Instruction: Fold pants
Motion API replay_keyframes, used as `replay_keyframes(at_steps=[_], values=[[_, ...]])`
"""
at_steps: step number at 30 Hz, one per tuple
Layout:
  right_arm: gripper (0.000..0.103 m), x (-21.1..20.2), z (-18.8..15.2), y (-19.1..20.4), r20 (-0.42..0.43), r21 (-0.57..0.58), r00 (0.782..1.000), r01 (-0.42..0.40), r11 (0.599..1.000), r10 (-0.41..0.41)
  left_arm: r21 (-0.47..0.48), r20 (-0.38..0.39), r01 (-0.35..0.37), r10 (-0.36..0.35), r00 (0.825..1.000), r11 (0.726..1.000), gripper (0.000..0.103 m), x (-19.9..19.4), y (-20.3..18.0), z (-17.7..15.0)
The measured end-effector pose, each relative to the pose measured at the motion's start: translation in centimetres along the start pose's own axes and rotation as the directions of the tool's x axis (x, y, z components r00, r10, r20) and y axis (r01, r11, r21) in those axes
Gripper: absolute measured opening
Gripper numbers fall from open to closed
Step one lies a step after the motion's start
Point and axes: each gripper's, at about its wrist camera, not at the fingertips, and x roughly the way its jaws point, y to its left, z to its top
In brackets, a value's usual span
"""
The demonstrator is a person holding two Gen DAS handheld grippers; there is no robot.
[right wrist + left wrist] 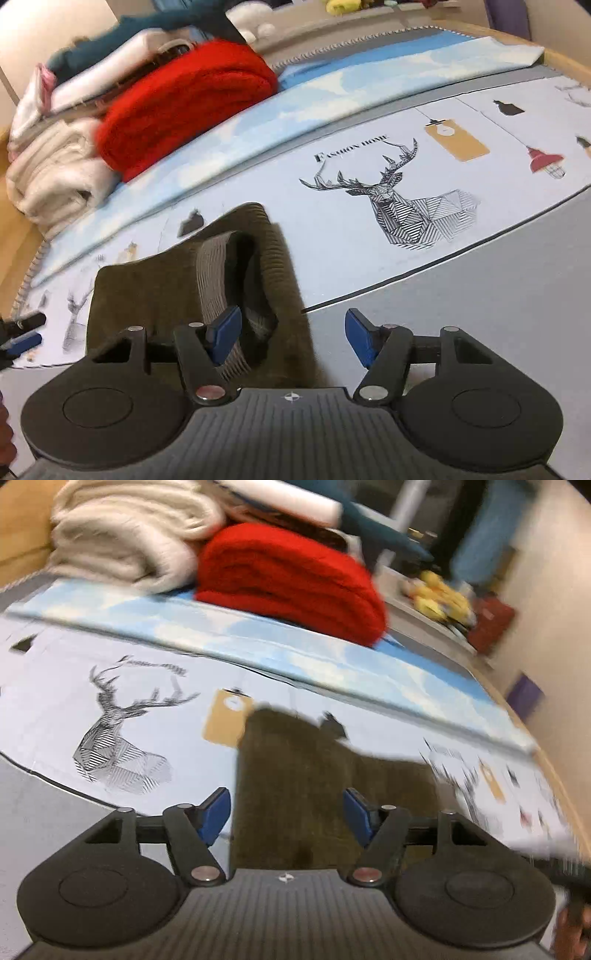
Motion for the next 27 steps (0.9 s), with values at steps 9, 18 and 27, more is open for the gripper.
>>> replay_keyframes(at_steps=[9, 18, 27], values=[[0.071, 3.6, -2.8, 1.7, -0.184, -0.171, 0.982, 0.002, 0.985, -0.033, 0.275, -0.098, -0.057, 0.087, 0.991, 0.96, 0.057, 0.7, -3.4, -9.5], [0.076, -5.1, -1.9, 4.9, 0.013, -0.279, 0.997, 0.074, 0.957, -0.073, 0.187, 0.023, -0.117, 0.115, 0.993, 0.975, 0.091, -8.7, -5.5, -10.4], [0.096, -19.0, -6.5, 6.2, 0.278, -0.292, 0.959, 0.132, 0.947, -0.048, 0.141, 0.098, -0.148, 0.135, 0.986, 0.979, 0.091, -17.4, -8.5, -12.7]])
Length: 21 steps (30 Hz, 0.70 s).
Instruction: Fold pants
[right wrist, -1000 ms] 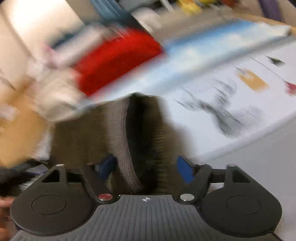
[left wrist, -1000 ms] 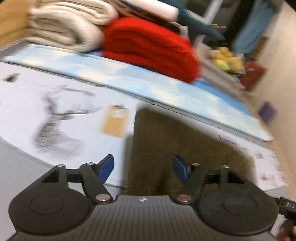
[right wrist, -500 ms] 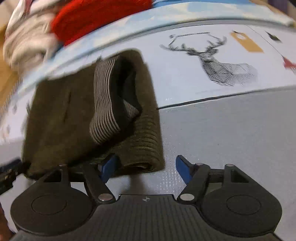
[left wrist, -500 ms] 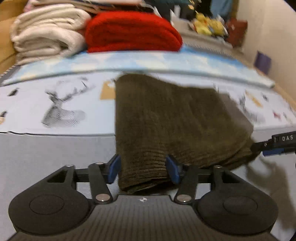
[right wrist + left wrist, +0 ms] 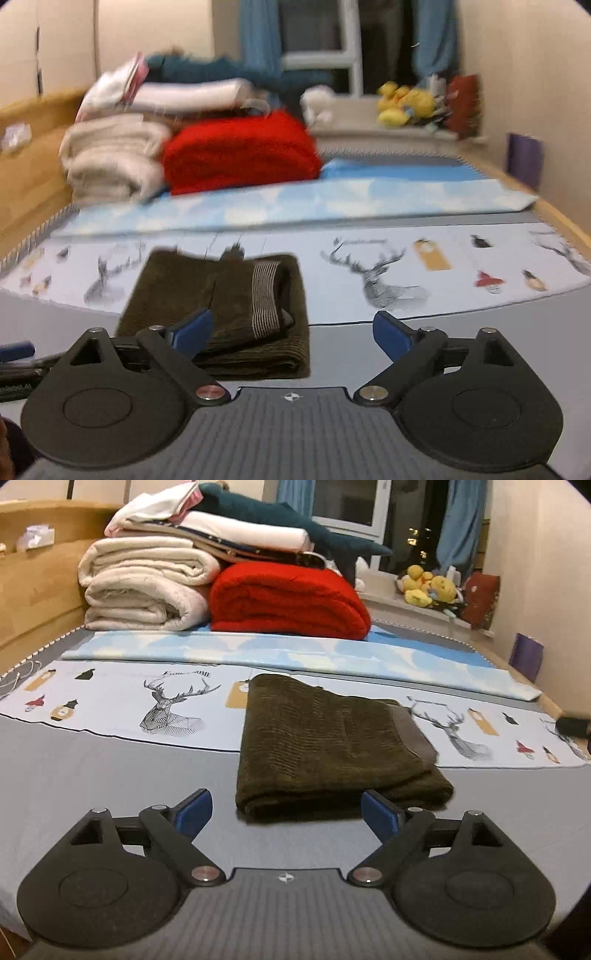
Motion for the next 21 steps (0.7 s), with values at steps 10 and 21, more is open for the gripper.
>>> replay_keyframes(at_steps=[10, 21], values=[[0.1, -4.8, -3.8, 3.2, 0.079, -0.14, 0.995, -0.056, 0.989, 0.067, -0.06, -0.071, -0.027, 0.023, 0.997, 0.998, 0.102, -1.6, -0.8, -2.0], [0.1, 0.5, -6.9, 3.5, -0.08, 0.004, 0.992, -0.095, 0.995, 0.095, 0.02, -0.119, -0.091, 0.093, 0.989, 0.996, 0.102, 1.2, -2.4, -3.1]])
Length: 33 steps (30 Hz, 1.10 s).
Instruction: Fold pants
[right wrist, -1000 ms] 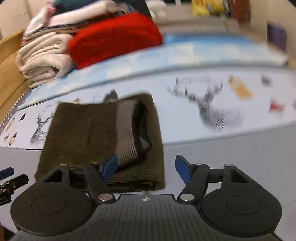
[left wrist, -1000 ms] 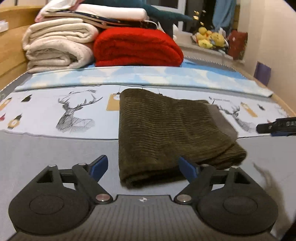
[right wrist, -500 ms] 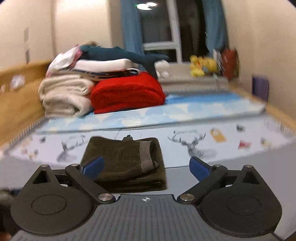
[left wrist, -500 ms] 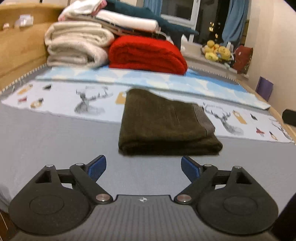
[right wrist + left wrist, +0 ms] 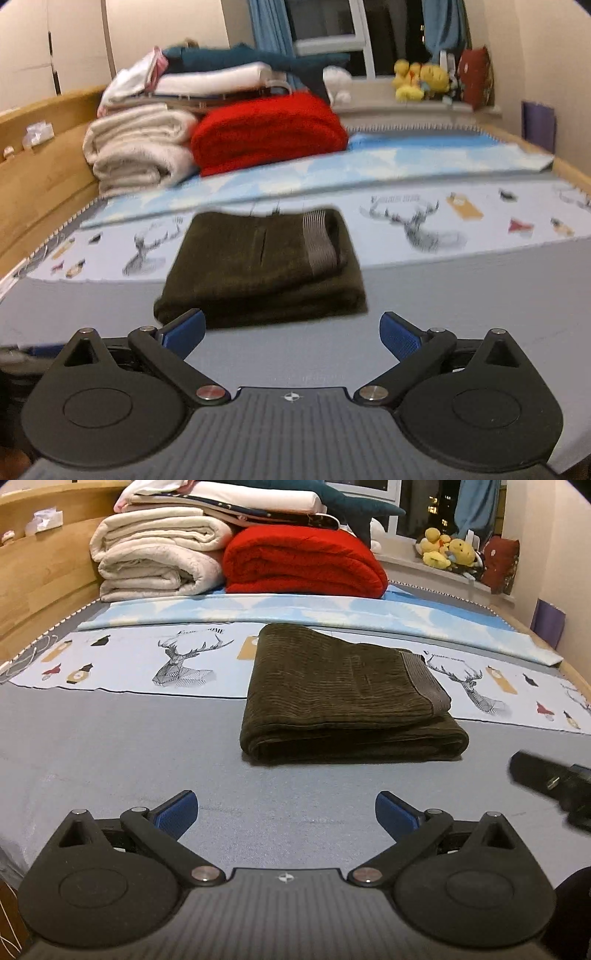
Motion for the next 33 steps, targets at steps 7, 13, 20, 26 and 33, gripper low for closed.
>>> replay_keyframes(at_steps=[7, 13, 20, 26, 33], values=[[0.1, 1.4, -0.2, -0.1, -0.031, -0.003, 0.999, -0.025, 1.0, 0.025, 0.022, -0.003, 0.0, 0.0, 1.0, 1.0, 0.102, 0.8, -0.9, 0.0], [0.1, 1.7, -0.3, -0.2, -0.053, -0.003, 0.998, -0.036, 0.999, 0.036, 0.051, 0.008, 0.001, -0.001, 1.0, 0.999, 0.102, 1.2, -1.8, -0.2], [0.1, 1.8, -0.4, 0.7, -0.057, -0.065, 0.998, -0.041, 0.997, 0.038, 0.048, 0.018, 0.0, -0.001, 1.0, 0.999, 0.102, 1.4, -1.8, -0.2], [0.1, 1.8, -0.5, 1.0, -0.058, -0.076, 0.998, -0.041, 0.996, 0.037, 0.036, 0.018, 0.004, -0.005, 1.0, 0.999, 0.102, 1.3, -1.5, -0.2], [0.1, 1.9, -0.6, 0.9, -0.06, -0.078, 0.998, -0.04, 0.996, 0.035, 0.038, 0.012, 0.002, -0.003, 1.0, 0.999, 0.102, 1.4, -1.4, -0.1]])
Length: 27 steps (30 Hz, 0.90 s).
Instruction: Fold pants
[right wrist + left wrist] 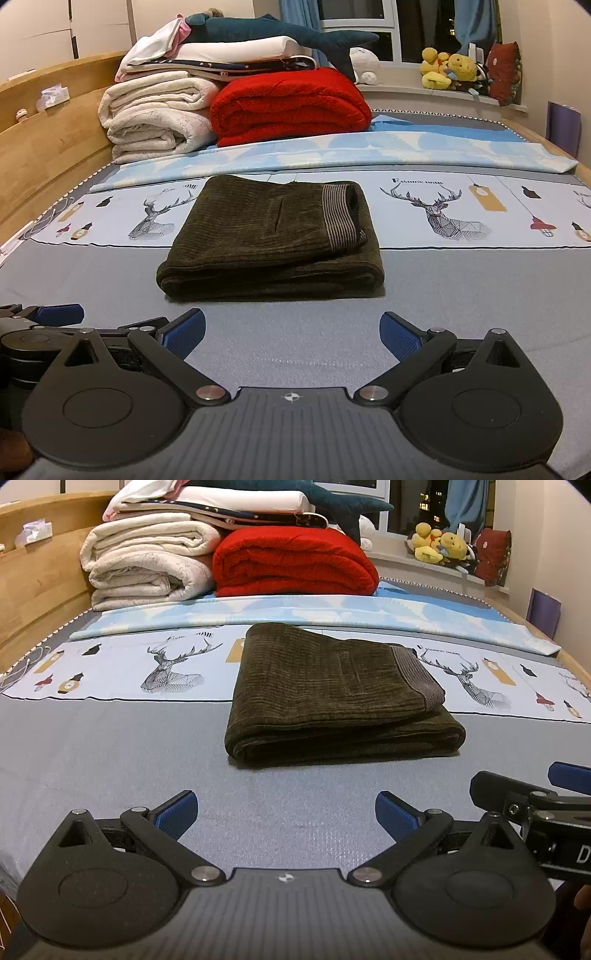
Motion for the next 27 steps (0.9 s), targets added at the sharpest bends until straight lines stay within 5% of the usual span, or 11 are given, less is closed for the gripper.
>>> replay_keyframes(at_steps=[27], values=[[0.1, 0.08, -0.16, 0.05, -0.003, -0.004, 1.0, 0.0, 1.0, 0.0, 0.0, 0.003, 0.0, 0.0, 1.0, 1.0, 0.102, 0.02, 0.13, -0.1]])
